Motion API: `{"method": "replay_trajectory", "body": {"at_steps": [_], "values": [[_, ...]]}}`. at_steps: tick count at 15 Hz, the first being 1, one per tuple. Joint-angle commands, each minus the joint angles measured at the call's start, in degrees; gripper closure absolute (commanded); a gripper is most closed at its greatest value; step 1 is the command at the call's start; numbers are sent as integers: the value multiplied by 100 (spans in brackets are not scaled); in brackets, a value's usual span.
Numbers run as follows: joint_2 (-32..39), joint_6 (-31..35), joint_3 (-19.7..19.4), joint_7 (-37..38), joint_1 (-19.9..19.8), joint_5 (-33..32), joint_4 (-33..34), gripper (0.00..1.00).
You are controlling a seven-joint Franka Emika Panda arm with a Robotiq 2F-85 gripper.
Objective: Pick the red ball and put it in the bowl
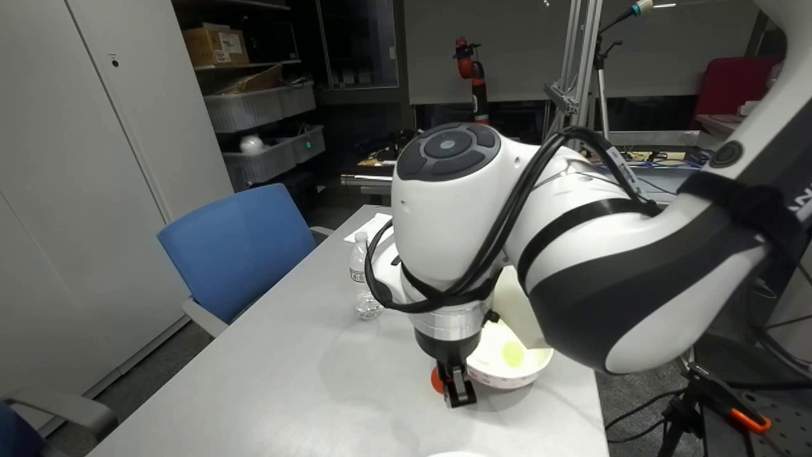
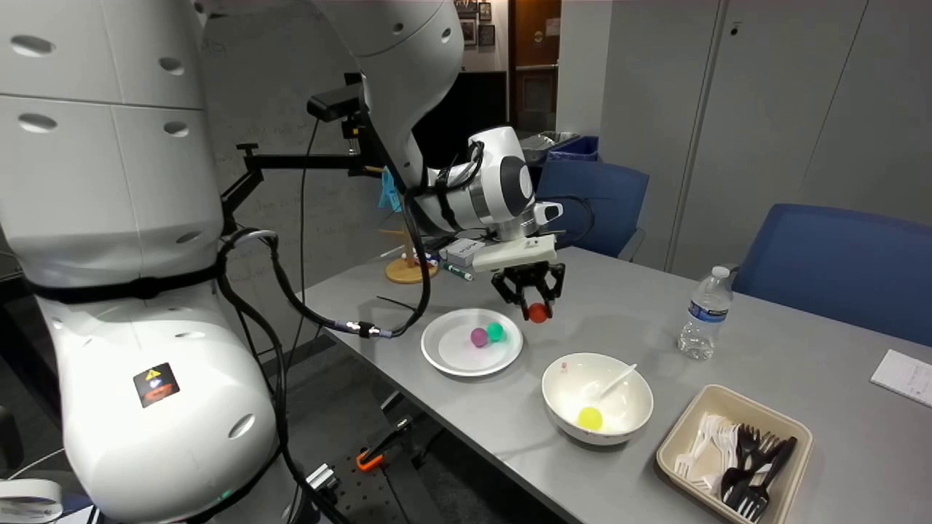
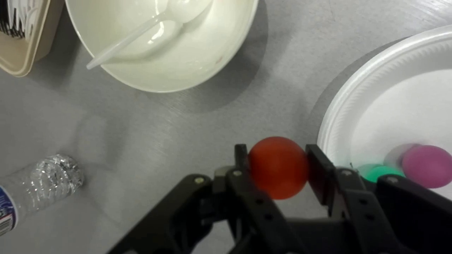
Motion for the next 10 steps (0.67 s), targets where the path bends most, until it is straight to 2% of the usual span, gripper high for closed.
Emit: {"method": "replay_trajectory", "body": {"at_steps": [1, 5, 10], "values": [[-122, -65, 47, -38, -132, 569, 39, 81], [-289, -15, -62, 133, -302, 1028, 14, 81], [-410, -57, -195, 638, -400, 1124, 19, 81]]}}
